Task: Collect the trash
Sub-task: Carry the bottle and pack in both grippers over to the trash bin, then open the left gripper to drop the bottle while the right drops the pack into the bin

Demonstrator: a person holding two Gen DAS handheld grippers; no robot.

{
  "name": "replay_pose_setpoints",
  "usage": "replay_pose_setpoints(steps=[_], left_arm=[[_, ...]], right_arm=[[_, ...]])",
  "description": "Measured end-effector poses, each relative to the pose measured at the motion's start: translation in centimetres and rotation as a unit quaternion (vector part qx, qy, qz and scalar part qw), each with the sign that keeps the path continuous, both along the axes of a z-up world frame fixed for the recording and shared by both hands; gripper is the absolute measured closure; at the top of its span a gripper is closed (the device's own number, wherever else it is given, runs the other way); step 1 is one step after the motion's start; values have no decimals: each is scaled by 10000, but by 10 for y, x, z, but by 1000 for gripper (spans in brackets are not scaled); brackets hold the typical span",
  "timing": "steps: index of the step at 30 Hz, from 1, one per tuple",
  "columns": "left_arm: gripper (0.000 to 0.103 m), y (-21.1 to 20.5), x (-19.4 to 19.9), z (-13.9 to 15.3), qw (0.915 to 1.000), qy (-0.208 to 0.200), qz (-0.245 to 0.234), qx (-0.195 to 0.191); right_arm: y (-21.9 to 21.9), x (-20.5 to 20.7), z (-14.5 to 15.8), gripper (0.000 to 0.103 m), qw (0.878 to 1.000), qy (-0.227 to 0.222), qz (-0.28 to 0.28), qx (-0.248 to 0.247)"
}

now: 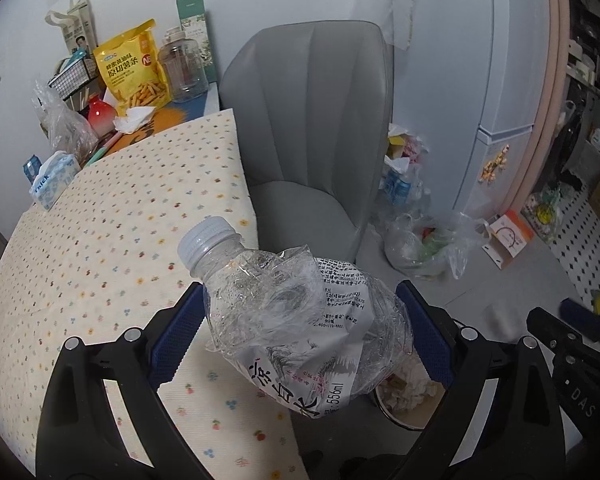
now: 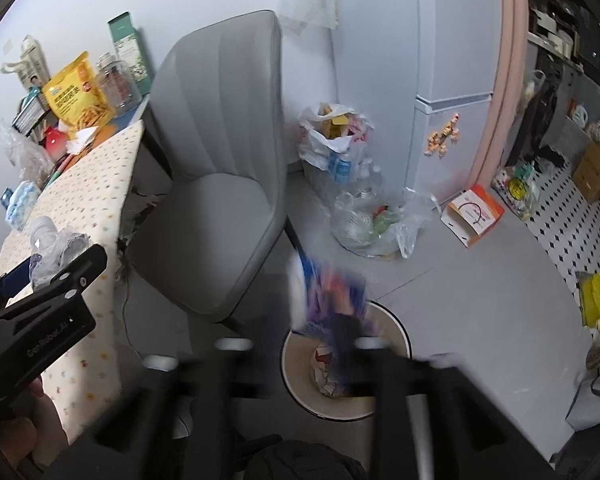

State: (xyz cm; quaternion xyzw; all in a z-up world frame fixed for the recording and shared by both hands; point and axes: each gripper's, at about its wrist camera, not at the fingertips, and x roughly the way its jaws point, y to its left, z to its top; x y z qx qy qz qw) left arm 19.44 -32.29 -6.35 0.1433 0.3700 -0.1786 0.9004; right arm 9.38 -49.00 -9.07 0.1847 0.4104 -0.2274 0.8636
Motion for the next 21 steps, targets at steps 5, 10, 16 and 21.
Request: replay_pose_setpoints(steps=[5,10,16,21], left_arm=[[9,-15,-3,-6,9999,42,-138,77],[9,-37,-14,-10,9992,105,-378,72],[9,-69,-33,-11,9968,178,-785,5],[9,-96,-50,-11,9935,266,-1096,-128]], right_arm=[[-18,-12,-8,55,9998,27,-194,80],[-35,-34,-6,53,9992,-7,-403,74],[-60,-69,4,51,9964,-21,-842,-58],[-78,-97,16,50,9934,-30,-1133,-200]])
